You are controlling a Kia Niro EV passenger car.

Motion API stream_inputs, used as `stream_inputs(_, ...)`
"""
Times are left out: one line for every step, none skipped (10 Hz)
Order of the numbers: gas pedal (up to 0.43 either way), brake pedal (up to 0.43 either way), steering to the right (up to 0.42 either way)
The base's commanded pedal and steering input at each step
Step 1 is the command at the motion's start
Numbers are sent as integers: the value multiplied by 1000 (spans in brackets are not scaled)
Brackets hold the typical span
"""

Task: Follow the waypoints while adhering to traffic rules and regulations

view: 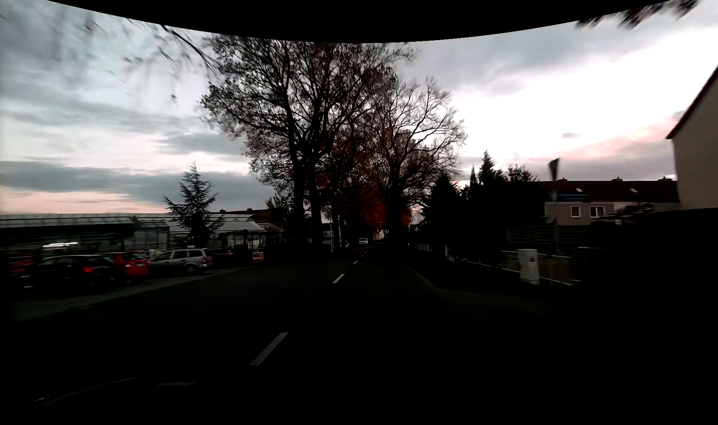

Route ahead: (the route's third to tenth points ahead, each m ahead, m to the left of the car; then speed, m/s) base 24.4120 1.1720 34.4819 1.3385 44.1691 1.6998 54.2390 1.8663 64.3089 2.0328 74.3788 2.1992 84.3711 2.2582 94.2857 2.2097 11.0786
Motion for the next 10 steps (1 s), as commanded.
stream_inputs(59, 0, 0)
stream_inputs(67, 0, 0)
stream_inputs(67, 0, -1)
stream_inputs(67, 0, -1)
stream_inputs(79, 0, -2)
stream_inputs(79, 0, -2)
stream_inputs(79, 0, -3)
stream_inputs(79, 0, -3)
stream_inputs(79, 0, -3)
stream_inputs(79, 0, -3)
